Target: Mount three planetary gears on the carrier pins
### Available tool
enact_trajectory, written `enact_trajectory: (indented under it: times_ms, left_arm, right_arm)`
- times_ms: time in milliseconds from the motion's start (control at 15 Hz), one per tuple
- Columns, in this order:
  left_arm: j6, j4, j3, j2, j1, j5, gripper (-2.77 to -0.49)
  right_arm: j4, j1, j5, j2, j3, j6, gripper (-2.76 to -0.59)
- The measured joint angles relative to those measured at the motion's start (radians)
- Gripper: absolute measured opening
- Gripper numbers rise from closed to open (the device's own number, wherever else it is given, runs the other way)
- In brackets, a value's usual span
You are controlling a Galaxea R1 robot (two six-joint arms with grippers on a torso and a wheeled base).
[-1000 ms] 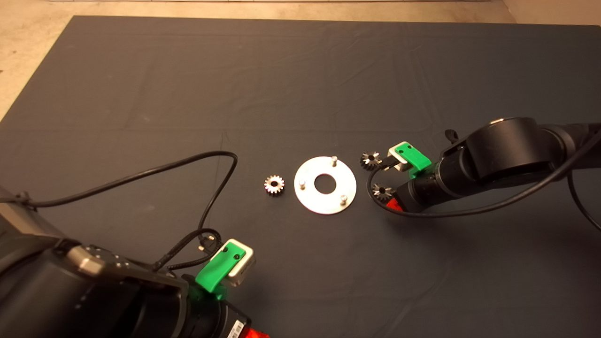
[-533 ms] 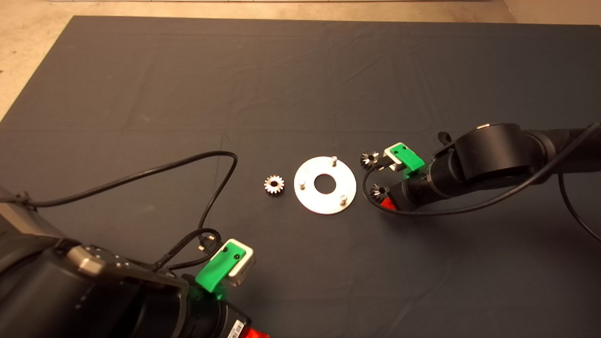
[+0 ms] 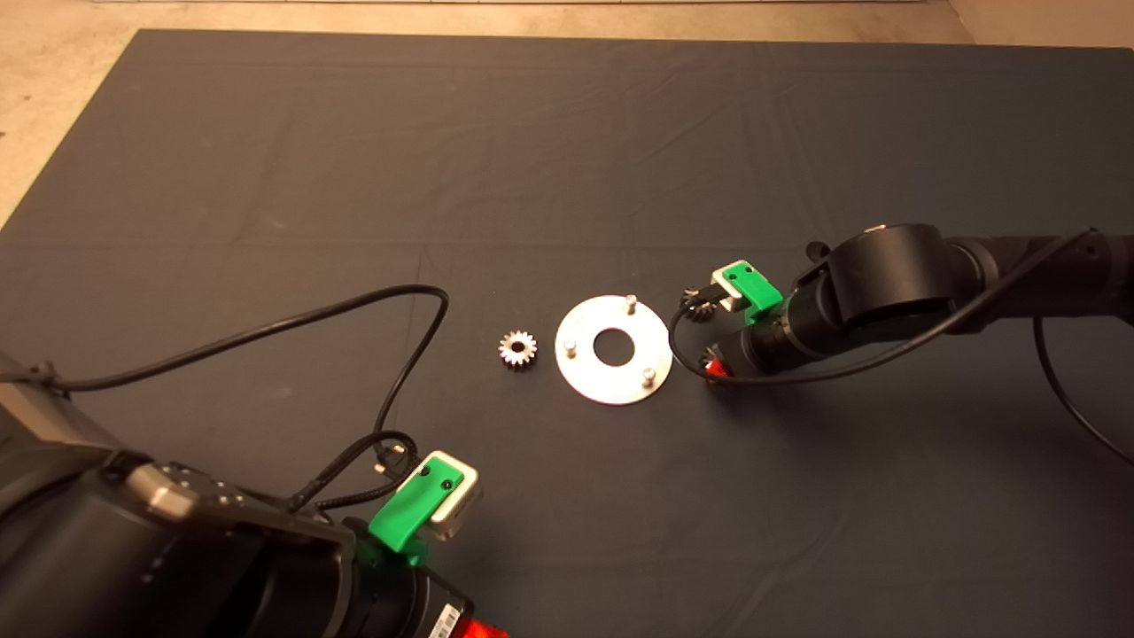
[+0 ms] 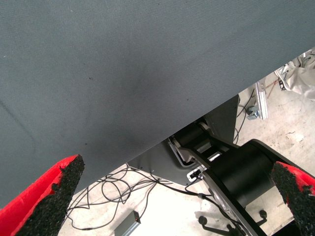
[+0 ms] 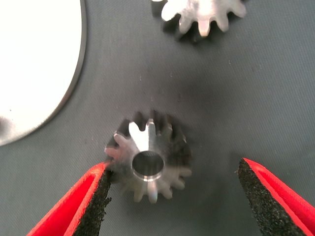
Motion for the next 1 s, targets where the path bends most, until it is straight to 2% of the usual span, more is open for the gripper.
enact_trajectory:
  times_ms: [133,400,800,867,1000]
  left_arm:
    - [0.000,0.000,0.000,0.002,0.000,0.000,-0.49]
    - [0.000,0.000,0.000,0.002,0.000,0.000,-0.49]
    - [0.000,0.000,0.000,0.002,0.000,0.000,-0.49]
    - [0.000,0.000,0.000,0.002,0.000,0.000,-0.49]
    - [0.000,0.000,0.000,0.002,0.000,0.000,-0.49]
  right_arm:
    - [-0.001,-0.004,0.007,0.011,-0.010,0.000,-1.47]
    - [-0.002,-0.005,0.007,0.011,-0.011,0.000,-1.50]
    - [-0.004,-0.029,0.007,0.011,-0.010,0.001,-1.82]
    - [-0.004,-0.031,0.008,0.011,-0.010,0.001,-1.94]
    - [-0.004,-0.032,0.008,0.011,-0.008,0.001,-1.96]
